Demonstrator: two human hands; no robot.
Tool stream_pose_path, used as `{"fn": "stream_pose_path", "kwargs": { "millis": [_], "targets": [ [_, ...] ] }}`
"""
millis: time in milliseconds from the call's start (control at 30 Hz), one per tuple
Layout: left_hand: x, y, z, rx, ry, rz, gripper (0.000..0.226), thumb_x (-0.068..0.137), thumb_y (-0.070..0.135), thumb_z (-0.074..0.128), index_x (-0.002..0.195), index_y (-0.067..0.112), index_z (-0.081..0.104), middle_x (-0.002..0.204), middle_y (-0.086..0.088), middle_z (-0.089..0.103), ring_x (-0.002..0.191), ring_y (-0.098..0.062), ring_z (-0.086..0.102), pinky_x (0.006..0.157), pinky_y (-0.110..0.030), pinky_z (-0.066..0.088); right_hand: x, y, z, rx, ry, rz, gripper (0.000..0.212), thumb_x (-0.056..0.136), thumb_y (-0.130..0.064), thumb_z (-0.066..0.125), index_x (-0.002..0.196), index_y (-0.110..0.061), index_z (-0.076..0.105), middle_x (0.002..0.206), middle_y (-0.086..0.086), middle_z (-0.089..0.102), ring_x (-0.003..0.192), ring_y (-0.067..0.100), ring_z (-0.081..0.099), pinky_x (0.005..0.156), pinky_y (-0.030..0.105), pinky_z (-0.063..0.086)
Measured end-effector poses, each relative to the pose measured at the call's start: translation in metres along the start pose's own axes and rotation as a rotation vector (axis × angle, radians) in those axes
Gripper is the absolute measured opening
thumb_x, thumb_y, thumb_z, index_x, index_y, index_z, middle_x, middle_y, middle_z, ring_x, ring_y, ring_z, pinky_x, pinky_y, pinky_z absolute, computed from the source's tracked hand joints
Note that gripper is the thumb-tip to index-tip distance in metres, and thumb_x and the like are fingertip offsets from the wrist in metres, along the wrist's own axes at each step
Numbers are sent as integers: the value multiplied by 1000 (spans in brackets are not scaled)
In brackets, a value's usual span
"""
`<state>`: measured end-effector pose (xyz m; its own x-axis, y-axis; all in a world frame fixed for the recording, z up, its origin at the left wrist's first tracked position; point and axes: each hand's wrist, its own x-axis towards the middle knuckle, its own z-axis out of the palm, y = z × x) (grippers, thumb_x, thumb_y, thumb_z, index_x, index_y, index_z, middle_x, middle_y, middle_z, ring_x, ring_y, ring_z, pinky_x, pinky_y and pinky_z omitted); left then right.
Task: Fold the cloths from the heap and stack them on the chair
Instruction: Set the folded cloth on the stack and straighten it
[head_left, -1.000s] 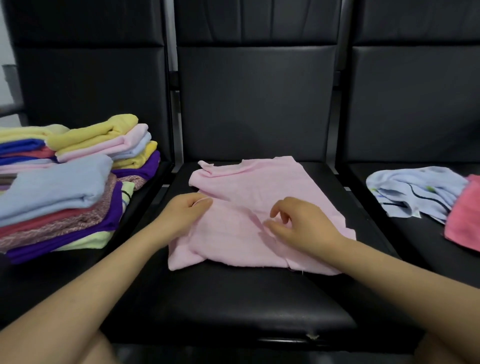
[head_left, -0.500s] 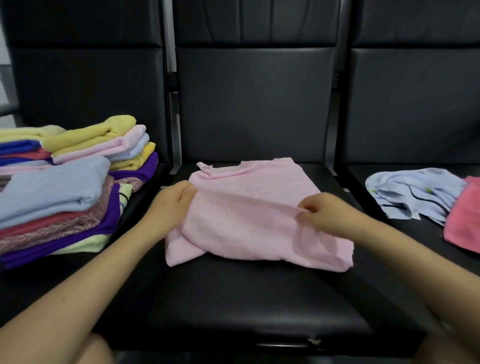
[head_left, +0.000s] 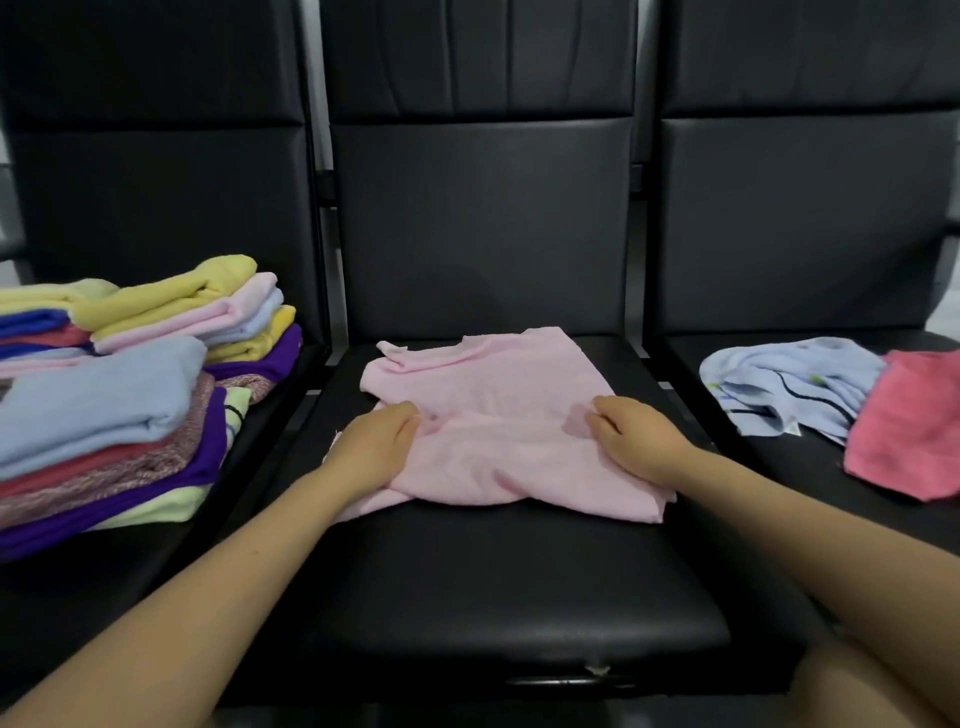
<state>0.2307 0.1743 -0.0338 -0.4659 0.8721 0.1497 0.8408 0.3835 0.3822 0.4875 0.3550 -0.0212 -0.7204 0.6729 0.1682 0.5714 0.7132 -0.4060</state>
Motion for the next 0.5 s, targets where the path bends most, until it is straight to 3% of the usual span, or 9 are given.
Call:
{"fn": "stream_pose_path", "kwargs": {
  "millis": [100,233,367,433,500],
  "targets": [
    [-15,7,-7,48,8,41,23,103,30,32,86,20,43,79,-4,55,77,-27,54,66,-38,41,-14,-10,-6,22,-63,-14,32,102,-25,40,74,-10,42,73,6,53,72,26,50,65,37,32],
    [-60,8,-11,102,-52,136,22,102,32,35,90,20,48,76,0,56,75,-25,55,71,-39,44,-44,-10,-12,52,-228,4,40,100,-27,47,63,-15,36,61,-4,43,58,10,40,55,24,31],
    [-97,11,-18,-20,-82,143,26,101,35,36,80,23,48,73,2,58,71,-17,55,73,-40,46,-70,-7,-21,223,-363,53,40,99,-23,52,62,-16,38,52,-9,38,42,2,34,45,15,30],
    [-104,13,-26,-117,-52,147,28,101,30,40,75,21,46,69,0,54,68,-16,53,71,-40,45,-76,-8,-26,398,-336,90,36,99,-20,53,65,-14,42,55,-5,41,44,4,37,45,17,31],
    [-104,17,-39,-209,58,173,30,101,27,42,74,17,47,69,0,53,68,-15,51,69,-36,42,-78,-15,-37,750,-224,168,26,97,-18,56,73,-7,53,64,4,52,53,10,49,49,20,37]
  ]
}}
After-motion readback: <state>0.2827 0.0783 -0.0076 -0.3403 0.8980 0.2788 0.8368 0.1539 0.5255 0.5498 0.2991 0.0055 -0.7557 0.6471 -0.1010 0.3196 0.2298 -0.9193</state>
